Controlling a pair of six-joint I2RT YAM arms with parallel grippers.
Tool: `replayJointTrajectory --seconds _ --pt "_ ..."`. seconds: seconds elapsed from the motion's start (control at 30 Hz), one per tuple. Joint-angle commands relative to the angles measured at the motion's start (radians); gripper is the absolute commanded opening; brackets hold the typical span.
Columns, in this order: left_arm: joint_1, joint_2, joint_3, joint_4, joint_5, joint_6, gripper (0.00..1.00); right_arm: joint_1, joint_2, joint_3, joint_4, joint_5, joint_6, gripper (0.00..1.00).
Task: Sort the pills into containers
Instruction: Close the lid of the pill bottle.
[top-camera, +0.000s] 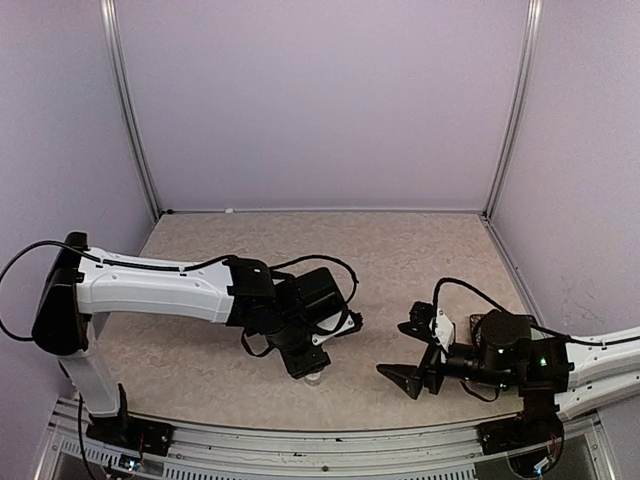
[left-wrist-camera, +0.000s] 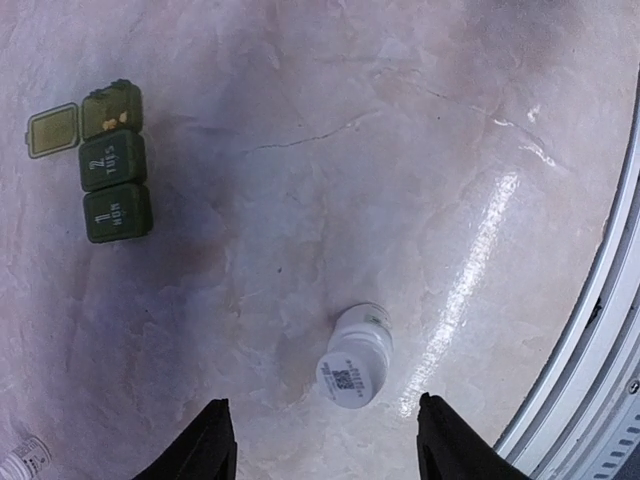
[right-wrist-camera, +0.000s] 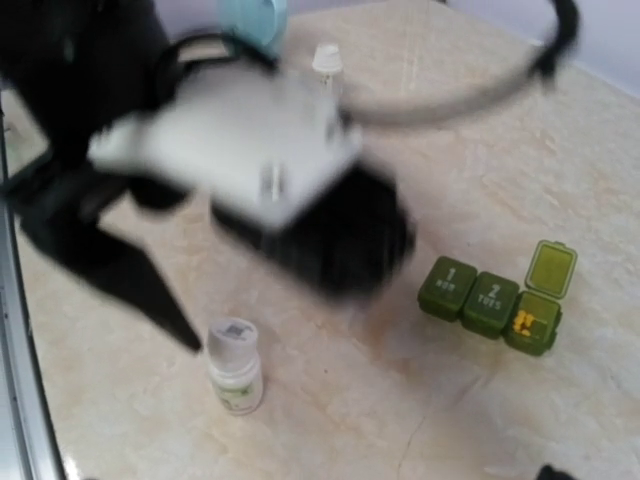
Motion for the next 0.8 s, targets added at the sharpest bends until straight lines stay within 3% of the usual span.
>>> replayJointTrajectory --seconds 0.0,0.13,0.33,0.6,0.77 --pt "0.029 -0.091 -0.046 0.073 0.015 -0.03 0.62 -0.007 -0.034 -0.066 0.106 -0.014 -0.007 0.93" --pt "0.071 -0.14 -0.108 0.134 -0.004 -0.067 0.63 -0.007 0.039 -0.084 0.174 -0.037 -0.003 0.92" --pt "0.132 -0.169 -0.208 0.237 0.002 -0.102 0.63 -0.007 0.305 -0.077 0.398 -0.062 0.0 0.9" --pt "0.169 -0.146 -0.276 0.331 0.035 -0.108 0.63 -0.012 0.634 0.056 0.533 -0.133 -0.013 0.89" --pt "0.207 -0.15 -0.322 0.39 0.045 -0.125 0.62 -0.054 0.708 0.125 0.544 -0.308 0.005 0.88"
